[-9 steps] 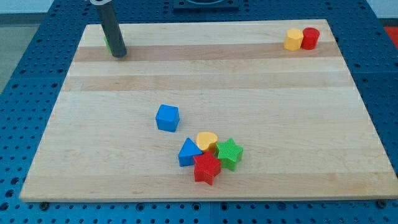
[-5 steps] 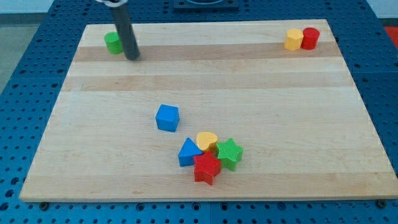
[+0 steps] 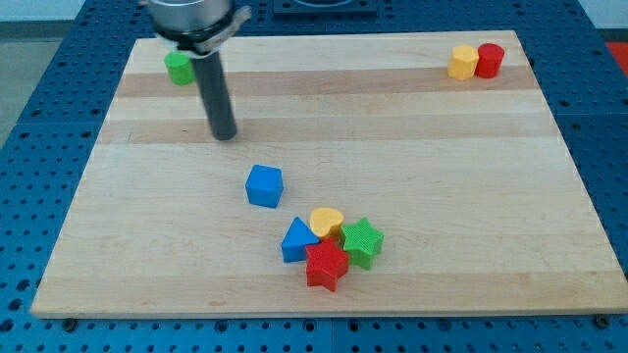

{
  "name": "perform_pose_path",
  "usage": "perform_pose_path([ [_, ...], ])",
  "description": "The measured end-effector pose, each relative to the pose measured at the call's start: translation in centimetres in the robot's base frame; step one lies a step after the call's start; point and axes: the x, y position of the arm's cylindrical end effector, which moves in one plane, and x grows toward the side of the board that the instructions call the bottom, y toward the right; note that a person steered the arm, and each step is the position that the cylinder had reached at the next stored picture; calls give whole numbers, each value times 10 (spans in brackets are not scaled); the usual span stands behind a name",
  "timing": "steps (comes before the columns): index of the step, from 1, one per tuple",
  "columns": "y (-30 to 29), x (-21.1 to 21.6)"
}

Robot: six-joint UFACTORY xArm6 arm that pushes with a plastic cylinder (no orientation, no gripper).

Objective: Keep blue cube red star and green star in a diagonal line

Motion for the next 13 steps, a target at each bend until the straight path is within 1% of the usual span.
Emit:
perform_pose_path([
  [1, -39, 38],
  [2, -51, 64],
  [3, -31, 124],
  [4, 30, 129],
  [5, 36, 129],
  [7, 79, 128],
  [8, 79, 125],
  [11, 92, 0],
  [12, 92, -22],
  [13, 91, -21],
])
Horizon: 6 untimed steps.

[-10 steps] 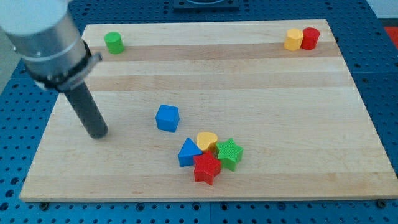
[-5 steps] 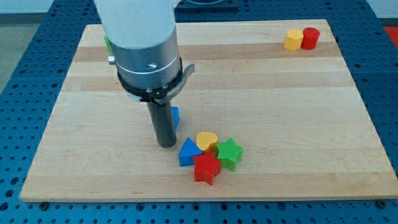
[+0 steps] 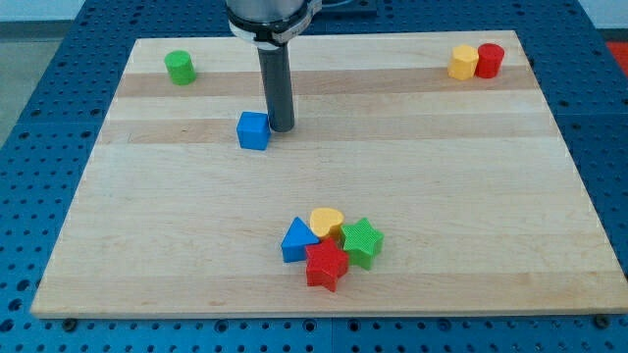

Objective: Keep blue cube red star and green star in a diagonal line

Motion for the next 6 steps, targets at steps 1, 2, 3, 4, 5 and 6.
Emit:
perform_pose_path([
  [1, 2, 19],
  [2, 9, 44],
  [3, 9, 45],
  [4, 3, 45],
  [5, -17, 45],
  [6, -35, 43],
])
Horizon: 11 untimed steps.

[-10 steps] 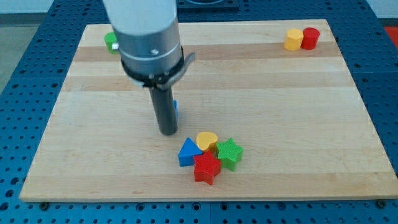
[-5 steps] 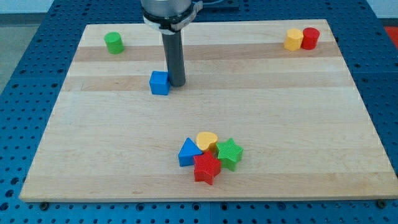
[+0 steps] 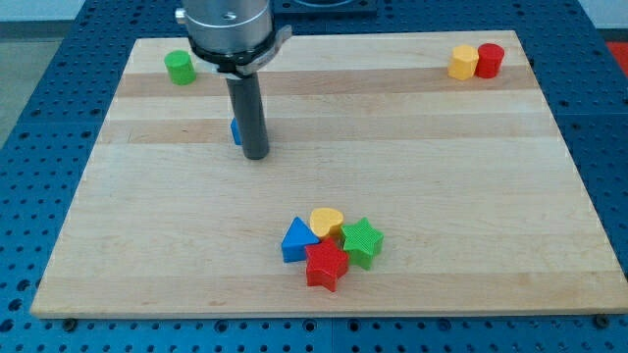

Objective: Keep blue cube red star and green star in a diagonal line

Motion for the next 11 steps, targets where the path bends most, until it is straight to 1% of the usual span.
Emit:
perform_pose_path([
  [1, -2, -41],
  [2, -2, -66],
  [3, -2, -67],
  [4, 3, -45],
  [5, 12, 38],
  [6, 13, 104],
  [8, 13, 145],
  [9, 38, 190],
  [10, 72, 195],
  [11, 111, 161],
])
